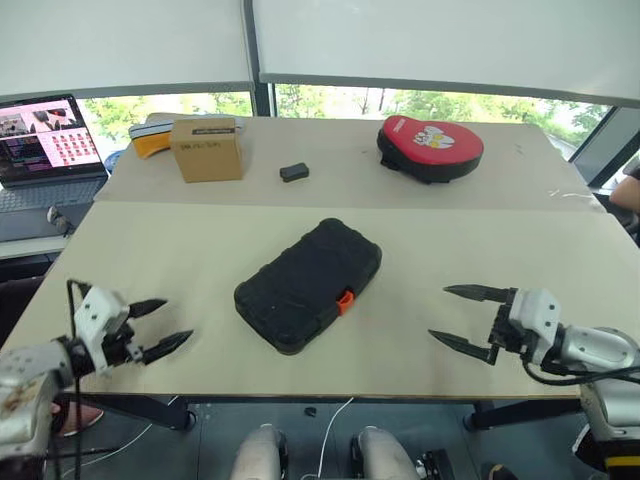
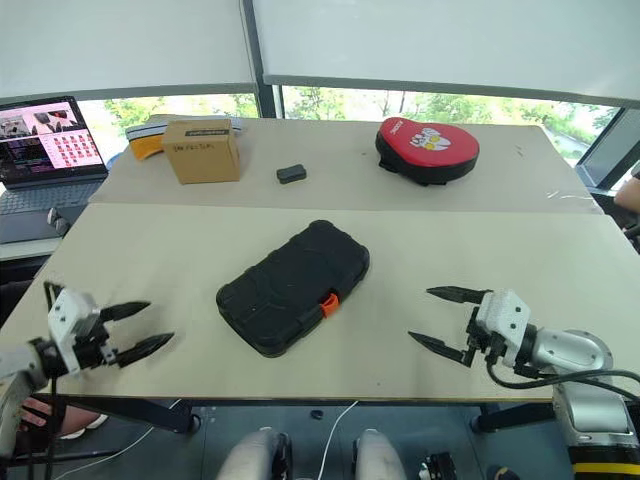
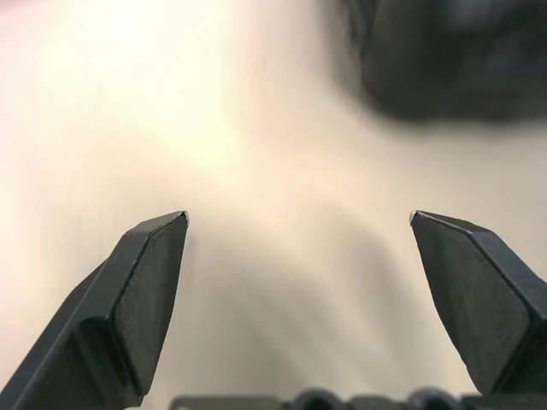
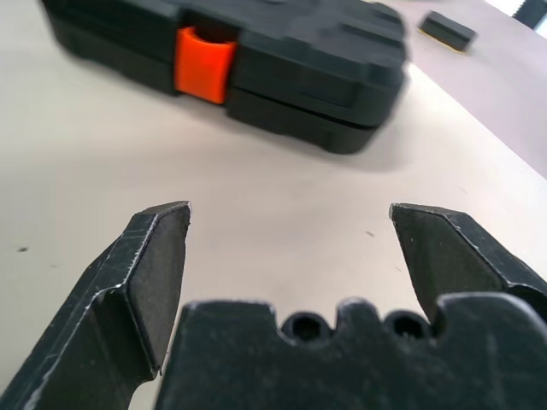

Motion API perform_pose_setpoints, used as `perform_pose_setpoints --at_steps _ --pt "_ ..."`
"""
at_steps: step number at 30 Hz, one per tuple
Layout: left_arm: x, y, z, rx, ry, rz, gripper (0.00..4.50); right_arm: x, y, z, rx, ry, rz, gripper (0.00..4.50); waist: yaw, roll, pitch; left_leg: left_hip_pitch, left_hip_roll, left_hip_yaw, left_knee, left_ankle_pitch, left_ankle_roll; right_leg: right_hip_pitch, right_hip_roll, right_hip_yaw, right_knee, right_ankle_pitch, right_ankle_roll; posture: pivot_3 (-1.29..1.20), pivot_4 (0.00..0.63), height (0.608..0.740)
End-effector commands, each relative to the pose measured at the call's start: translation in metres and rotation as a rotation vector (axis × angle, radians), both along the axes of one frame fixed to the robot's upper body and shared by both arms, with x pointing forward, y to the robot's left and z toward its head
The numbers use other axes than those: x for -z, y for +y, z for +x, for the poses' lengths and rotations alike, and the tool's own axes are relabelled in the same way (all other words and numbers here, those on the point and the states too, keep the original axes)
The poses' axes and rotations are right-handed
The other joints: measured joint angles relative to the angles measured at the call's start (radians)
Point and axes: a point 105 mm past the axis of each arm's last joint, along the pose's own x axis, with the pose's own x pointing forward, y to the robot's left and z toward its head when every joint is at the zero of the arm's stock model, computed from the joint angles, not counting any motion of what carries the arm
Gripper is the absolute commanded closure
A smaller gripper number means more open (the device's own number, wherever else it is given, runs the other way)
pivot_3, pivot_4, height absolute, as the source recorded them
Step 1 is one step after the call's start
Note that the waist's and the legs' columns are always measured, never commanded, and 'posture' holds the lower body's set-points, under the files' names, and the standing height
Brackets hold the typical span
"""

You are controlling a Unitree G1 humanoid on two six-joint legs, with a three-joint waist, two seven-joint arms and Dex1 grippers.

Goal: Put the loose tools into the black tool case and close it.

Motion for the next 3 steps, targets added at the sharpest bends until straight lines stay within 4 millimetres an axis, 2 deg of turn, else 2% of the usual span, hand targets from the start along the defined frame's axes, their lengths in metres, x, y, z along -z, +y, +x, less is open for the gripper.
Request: perform_pose_setpoints --at_steps 1,3 --pt "-0.0233 -0.0061 0.0049 -0.016 -0.123 0.011 0.00 -0.0172 -0.0065 0.0092 -0.001 -0.069 -0.001 0.10 0.007 0.000 0.000 -0.001 0.000 0.000 0.000 -0.002 -0.004 -0.002 -0.003 0.000 0.000 -0.001 -0.003 0.00 0.150 0.740" --pt "-0.0270 -0.0081 0.0073 -0.031 -0.142 0.001 0.00 -0.0184 -0.0064 0.0141 0.005 -0.079 0.001 0.10 0.011 0.000 0.000 -0.002 0.000 0.000 0.000 -0.004 -0.007 -0.002 -0.003 -0.001 0.000 -0.001 -0.002 0.00 0.150 0.740"
